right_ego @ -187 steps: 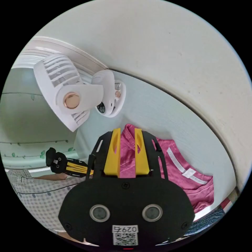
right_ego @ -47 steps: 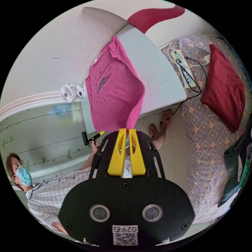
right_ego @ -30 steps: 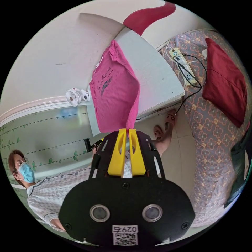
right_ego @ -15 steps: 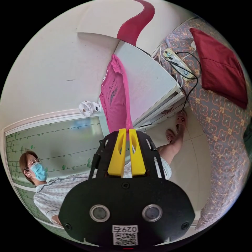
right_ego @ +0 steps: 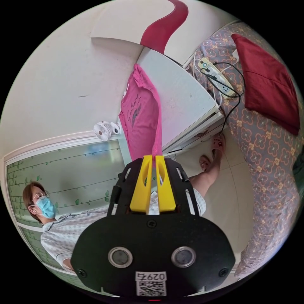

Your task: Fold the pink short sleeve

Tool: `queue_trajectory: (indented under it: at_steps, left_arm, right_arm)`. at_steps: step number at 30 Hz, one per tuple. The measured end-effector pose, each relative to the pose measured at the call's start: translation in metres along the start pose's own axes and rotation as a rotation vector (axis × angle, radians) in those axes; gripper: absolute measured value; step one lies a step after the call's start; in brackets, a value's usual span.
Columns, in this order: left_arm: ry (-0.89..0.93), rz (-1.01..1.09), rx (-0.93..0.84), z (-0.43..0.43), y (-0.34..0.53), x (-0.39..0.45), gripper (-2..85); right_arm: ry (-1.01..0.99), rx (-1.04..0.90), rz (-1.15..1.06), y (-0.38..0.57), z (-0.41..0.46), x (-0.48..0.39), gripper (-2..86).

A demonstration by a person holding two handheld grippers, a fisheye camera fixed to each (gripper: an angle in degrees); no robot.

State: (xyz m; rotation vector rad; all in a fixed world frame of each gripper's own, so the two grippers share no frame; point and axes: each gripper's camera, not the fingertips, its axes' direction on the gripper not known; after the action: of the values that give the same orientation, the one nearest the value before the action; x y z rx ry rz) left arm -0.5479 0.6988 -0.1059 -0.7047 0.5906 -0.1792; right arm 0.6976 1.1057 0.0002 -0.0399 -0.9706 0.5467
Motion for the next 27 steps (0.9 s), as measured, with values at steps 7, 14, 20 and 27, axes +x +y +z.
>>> queue_trajectory:
  at_steps: [7,14,20,27]
  left_arm:
    - [-0.141,-0.05,0.016,-0.005,-0.003,-0.027,16.2]
    - [-0.049,-0.022,0.043,0.007,-0.025,-0.04,16.4]
    - [0.118,0.048,-0.027,0.018,-0.038,-0.041,5.6]
    - [0.116,-0.002,-0.027,-0.012,-0.013,-0.035,-0.8]
  right_arm:
    - [0.007,-0.025,0.002,0.0,-0.003,-0.001,0.5]
    - [0.031,-0.043,0.0,-0.003,-0.007,-0.003,0.5]
    - [0.01,-0.038,0.009,-0.012,-0.007,0.003,0.6]
    - [-0.012,-0.03,0.009,-0.021,-0.006,0.012,0.6]
